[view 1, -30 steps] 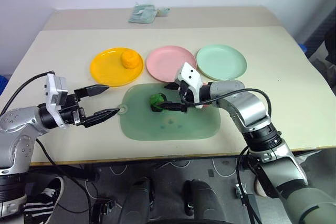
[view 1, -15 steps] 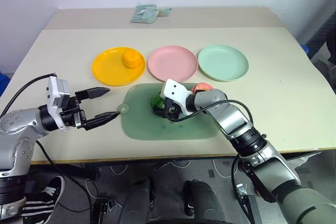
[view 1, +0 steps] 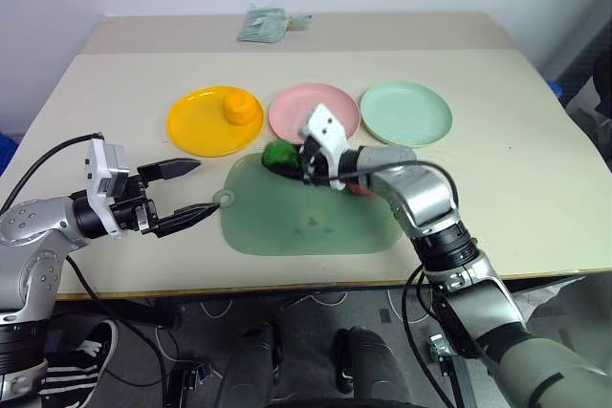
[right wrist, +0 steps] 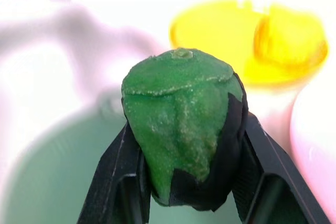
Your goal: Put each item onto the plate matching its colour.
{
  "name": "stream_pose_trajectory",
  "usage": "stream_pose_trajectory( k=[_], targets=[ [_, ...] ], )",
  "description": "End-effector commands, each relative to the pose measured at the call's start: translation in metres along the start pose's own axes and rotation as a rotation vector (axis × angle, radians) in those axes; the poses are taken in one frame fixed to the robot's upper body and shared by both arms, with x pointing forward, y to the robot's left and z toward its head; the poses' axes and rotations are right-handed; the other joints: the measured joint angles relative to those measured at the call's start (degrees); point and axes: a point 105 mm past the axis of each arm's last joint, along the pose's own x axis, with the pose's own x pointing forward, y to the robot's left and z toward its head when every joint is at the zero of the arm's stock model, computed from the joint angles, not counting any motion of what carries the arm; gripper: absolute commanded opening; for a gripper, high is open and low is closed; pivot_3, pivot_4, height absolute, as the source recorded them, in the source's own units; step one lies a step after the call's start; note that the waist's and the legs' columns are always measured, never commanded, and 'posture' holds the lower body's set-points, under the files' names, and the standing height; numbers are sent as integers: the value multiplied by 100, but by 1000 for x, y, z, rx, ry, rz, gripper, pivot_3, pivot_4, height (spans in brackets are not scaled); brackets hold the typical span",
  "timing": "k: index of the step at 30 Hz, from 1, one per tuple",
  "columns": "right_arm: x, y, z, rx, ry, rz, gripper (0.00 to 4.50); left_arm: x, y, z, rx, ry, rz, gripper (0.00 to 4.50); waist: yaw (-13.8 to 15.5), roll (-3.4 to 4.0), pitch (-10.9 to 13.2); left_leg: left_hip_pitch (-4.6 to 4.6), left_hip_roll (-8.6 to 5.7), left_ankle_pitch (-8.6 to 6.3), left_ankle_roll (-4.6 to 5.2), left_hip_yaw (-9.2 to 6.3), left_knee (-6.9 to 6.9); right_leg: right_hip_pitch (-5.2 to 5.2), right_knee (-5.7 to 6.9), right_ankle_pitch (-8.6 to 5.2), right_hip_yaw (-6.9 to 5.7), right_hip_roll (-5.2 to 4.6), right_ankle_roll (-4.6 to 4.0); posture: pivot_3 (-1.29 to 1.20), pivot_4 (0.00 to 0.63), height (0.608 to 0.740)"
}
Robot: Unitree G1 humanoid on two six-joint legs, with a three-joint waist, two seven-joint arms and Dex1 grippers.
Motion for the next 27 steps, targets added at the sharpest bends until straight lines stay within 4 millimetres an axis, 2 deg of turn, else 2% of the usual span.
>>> stream_pose_trajectory(
  k=[1,5,8,10,13,16,20,22,24,27],
  targets=[
    [-10,-22,32,25,-128,-100,1386,3,2,15,42,-52,10,4500,2,0,0,0,0,0,0,0,0,0,0,0,0,-1,0,0,150,740],
    [-26,-82,32,-4,-120,-407,1386,6,9,21,50,-91,51,4500,1,0,0,1,-3,1,-2,0,1,-1,1,2,0,-1,-3,0,150,740],
    [-55,-133,24,27,-93,-672,1386,11,16,23,71,-104,106,4500,-6,0,0,-1,-6,1,-3,2,-2,-3,0,2,1,-3,-3,0,150,740],
    [-72,-154,17,26,-71,-795,1386,14,22,19,64,-90,144,4500,-6,1,0,-2,-8,2,-3,5,-3,-5,1,2,1,-3,-2,0,150,740],
    [-96,-177,-6,40,-9,-923,1386,22,26,14,68,-88,190,4500,-21,2,1,-1,-8,2,-2,13,-7,-5,-1,2,3,-3,-2,0,150,740],
    [-101,-182,-17,56,10,-939,1386,28,25,13,76,-87,200,4500,-43,2,1,-1,-5,2,-1,29,-6,-5,0,2,5,-1,-2,0,150,740],
    [-101,-181,-32,60,44,-925,3192,32,27,10,67,-84,218,4500,-67,3,2,0,6,2,-1,42,-10,-18,7,2,23,10,-2,0,150,740],
    [-99,-181,-7,36,-63,-918,4167,33,26,12,74,-89,210,4500,-60,4,2,0,7,2,-1,43,-9,-20,8,3,30,11,-1,0,150,740],
    [-99,-179,23,-6,-178,-889,4167,31,26,15,77,-96,206,4500,-45,4,2,0,7,2,-1,46,-9,-22,7,3,36,10,-1,0,150,740],
    [-92,-164,49,31,-293,-741,4167,29,25,17,84,-96,193,4500,-38,5,3,-1,8,2,0,47,-9,-25,8,3,38,10,-1,0,150,740]
  ],
)
